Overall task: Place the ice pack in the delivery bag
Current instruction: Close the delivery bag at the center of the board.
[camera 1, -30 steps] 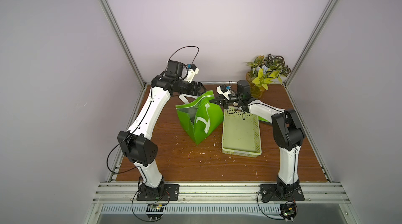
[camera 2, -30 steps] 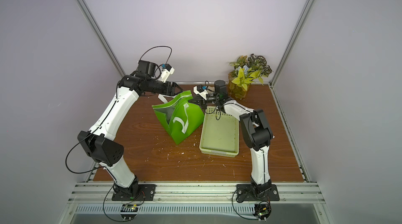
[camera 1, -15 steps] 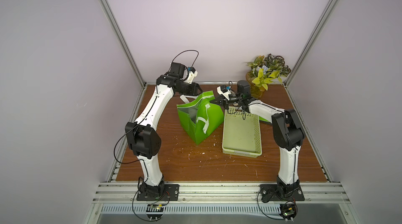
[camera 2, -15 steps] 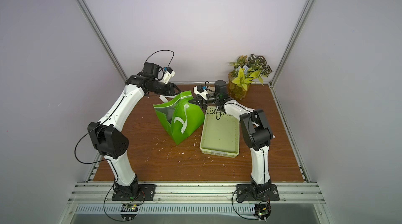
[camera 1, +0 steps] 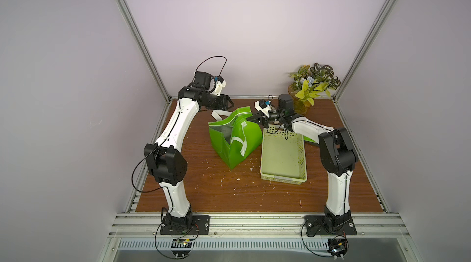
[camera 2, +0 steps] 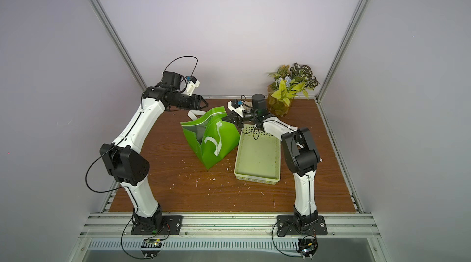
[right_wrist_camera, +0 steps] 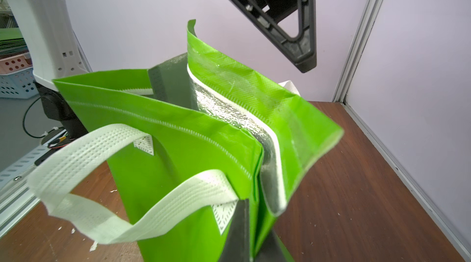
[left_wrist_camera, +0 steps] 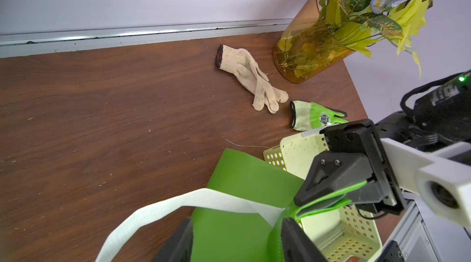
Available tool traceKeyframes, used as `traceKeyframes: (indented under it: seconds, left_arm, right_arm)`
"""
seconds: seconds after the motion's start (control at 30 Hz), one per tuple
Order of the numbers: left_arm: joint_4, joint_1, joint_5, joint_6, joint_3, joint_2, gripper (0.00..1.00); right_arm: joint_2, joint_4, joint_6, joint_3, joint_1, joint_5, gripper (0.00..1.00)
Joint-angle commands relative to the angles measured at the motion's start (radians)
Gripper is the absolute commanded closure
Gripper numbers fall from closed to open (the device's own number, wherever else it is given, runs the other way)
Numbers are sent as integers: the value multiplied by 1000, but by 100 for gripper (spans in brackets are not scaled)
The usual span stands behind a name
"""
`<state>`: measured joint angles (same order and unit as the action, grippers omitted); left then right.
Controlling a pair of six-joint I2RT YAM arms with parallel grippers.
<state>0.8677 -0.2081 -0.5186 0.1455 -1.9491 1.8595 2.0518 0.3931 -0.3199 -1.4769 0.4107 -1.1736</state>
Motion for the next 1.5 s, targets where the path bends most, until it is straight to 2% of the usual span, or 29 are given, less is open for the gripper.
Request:
traceKeyframes:
  seconds: [0.0, 0.37, 0.53, 0.93, 1.3, 1.47]
  left_arm:
    - [18, -5, 9, -14, 29, -3, 43]
    - [19, -44, -86, -27, 69, -9, 44]
    - [18, -64, -102, -25, 69, -13, 41]
    - [18, -91, -127, -30, 81, -14, 40]
    - [17, -99, -143, -31, 104, -36, 36]
    - [16, -99, -149, -25, 77, -37, 29]
  right_arm:
    - [-21, -36, -21, -11, -4, 3, 100]
    - [-16, -42, -23, -13, -3, 7, 100]
    - [-9, -51, -24, -23, -3, 4, 100]
    - [-6, -67, -33, -24, -15, 2, 78]
    - [-4, -59, -23, -23, -21, 3, 76]
    - [0, -54, -18, -26, -22, 5, 77]
